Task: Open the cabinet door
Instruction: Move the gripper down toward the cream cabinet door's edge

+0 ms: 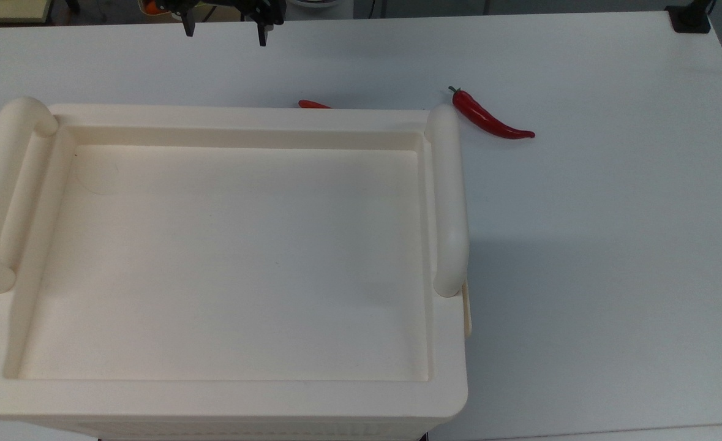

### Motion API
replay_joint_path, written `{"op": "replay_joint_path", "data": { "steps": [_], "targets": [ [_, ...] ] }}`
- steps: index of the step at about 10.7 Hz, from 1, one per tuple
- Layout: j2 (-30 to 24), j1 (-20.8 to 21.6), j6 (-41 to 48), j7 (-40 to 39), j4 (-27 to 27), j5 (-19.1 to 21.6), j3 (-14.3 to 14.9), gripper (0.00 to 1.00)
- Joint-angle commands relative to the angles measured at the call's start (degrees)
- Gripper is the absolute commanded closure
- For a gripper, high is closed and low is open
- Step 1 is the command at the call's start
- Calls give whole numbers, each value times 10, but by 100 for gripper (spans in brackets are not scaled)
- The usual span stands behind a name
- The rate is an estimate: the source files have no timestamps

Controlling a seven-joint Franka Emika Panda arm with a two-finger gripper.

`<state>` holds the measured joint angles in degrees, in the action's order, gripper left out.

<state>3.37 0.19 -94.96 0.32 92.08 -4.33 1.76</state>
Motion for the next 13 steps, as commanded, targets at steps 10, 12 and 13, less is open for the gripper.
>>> {"op": "replay_joint_path", "data": {
  "steps": [10,12,13],
  "targets": [
    [25,50,-129,15,-66,5,-11,0],
    [64,74,-179,69,-101,1,-11,0],
    [80,83,-222,86,-111,2,-11,0]
  ]
}}
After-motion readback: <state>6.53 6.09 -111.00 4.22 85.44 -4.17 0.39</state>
